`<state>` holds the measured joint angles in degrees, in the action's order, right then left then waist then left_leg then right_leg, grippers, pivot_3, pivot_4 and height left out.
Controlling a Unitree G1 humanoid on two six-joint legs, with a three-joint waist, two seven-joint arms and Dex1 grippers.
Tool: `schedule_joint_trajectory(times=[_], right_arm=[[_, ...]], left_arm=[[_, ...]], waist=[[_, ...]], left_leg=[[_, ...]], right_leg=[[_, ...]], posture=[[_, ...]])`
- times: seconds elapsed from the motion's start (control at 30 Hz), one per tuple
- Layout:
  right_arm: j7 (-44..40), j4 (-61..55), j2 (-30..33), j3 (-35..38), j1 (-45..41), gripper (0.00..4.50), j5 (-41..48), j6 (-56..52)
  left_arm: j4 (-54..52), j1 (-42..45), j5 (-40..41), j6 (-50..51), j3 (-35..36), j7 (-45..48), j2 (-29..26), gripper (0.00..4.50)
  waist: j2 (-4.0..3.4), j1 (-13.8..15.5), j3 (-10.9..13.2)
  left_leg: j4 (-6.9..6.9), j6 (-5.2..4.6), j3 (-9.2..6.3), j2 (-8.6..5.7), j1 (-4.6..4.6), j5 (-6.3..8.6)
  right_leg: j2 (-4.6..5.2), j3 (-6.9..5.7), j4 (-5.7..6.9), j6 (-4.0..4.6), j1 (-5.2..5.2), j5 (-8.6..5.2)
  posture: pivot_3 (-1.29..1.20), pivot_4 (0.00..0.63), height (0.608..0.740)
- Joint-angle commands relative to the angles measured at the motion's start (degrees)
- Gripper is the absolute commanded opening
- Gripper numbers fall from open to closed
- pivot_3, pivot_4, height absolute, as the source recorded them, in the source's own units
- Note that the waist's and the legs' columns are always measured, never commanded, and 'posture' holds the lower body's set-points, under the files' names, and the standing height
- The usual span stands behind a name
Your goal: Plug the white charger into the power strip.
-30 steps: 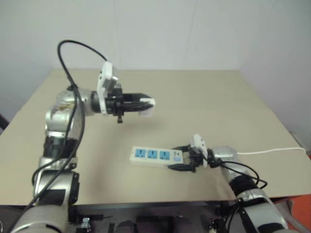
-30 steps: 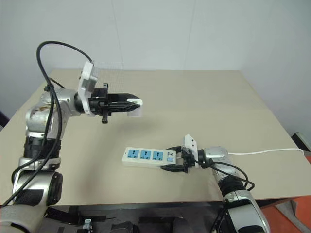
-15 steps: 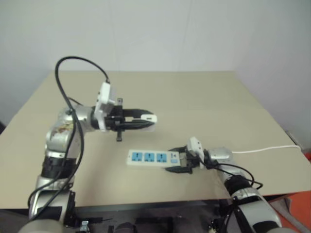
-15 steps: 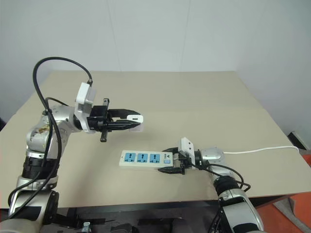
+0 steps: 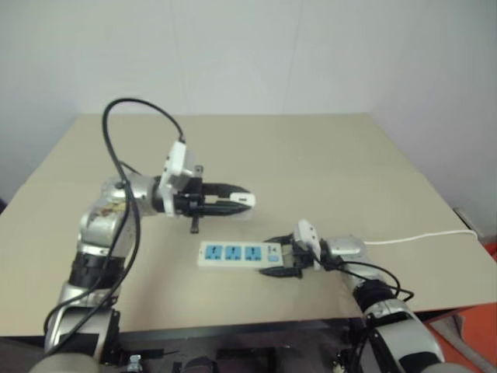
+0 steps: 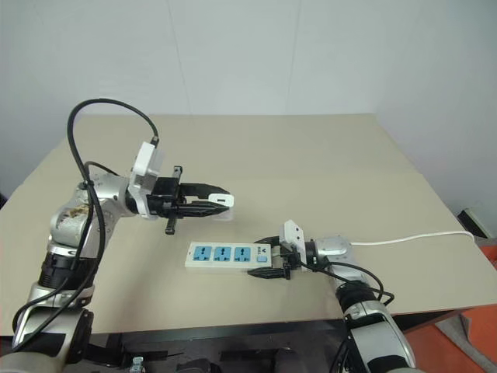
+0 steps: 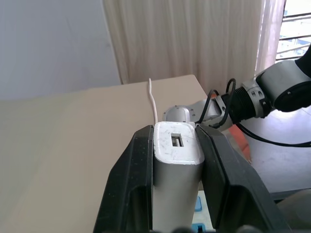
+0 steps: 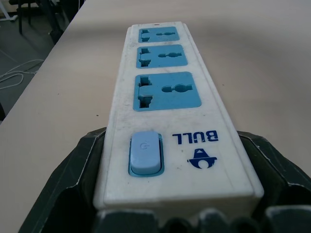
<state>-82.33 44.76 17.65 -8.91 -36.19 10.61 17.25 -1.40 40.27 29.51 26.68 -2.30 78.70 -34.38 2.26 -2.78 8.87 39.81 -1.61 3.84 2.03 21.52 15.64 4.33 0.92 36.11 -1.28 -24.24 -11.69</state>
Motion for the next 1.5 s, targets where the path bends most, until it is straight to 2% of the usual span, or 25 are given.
schedule_joint_trajectory(times=[0.03, 0.17, 0.67, 1.07, 1.5], right_arm=[[-0.51, 0.59, -0.73, -0.72, -0.33, 3.44, -0.66, -0.1], [-0.35, 0.79, -0.96, -0.61, -0.47, 3.44, -0.91, -0.17], [0.07, 0.62, -1.22, -0.56, -0.31, 3.44, -1.09, -0.61], [0.68, 1.11, -1.21, -0.43, -0.78, 3.44, -1.31, -0.65], [1.21, 1.14, -1.5, -0.26, -0.95, 3.44, -1.36, -0.73]], left_arm=[[-1.33, 0.47, 2.1, 4.49, -1.45, 1.13, -1.22, 1.02], [-1.52, -1.85, 4.02, 7.08, -2.0, -0.27, 1.24, 1.02], [7.3, -6.28, -2.12, -4.9, -5.95, -1.18, 8.5, 1.02], [16.26, -7.27, -5.98, -15.12, -7.05, -0.36, 12.31, 1.02], [19.66, -6.98, -7.56, -17.82, -7.04, 0.19, 13.37, 1.02]], waist=[[0.0, 0.03, 0.0], [-0.01, 0.01, 0.0], [0.0, -0.05, 0.0], [0.0, -0.01, 0.0], [0.0, 0.03, 0.0]], left_leg=[[0.0, 0.0, 0.0, 0.0, 0.0, 0.0], [0.0, 0.0, 0.0, 0.01, -0.03, 0.0], [-0.03, 0.0, 0.01, 0.02, -0.09, 0.0], [-0.04, 0.0, 0.01, 0.03, -0.09, 0.0], [-0.05, 0.0, 0.0, 0.03, -0.1, 0.0]], right_leg=[[0.0, 0.0, 0.0, 0.0, 0.0, 0.0], [0.01, 0.0, 0.0, 0.0, 0.03, 0.0], [0.0, 0.03, 0.01, 0.04, 0.05, -0.01], [0.01, 0.03, 0.0, 0.06, 0.05, -0.01], [0.03, 0.02, -0.01, 0.06, 0.07, -0.01]], posture=[[0.0, 0.15, 0.74], [0.0, 0.15, 0.74], [0.0, 0.15, 0.74], [0.0, 0.15, 0.74], [0.0, 0.15, 0.74]])
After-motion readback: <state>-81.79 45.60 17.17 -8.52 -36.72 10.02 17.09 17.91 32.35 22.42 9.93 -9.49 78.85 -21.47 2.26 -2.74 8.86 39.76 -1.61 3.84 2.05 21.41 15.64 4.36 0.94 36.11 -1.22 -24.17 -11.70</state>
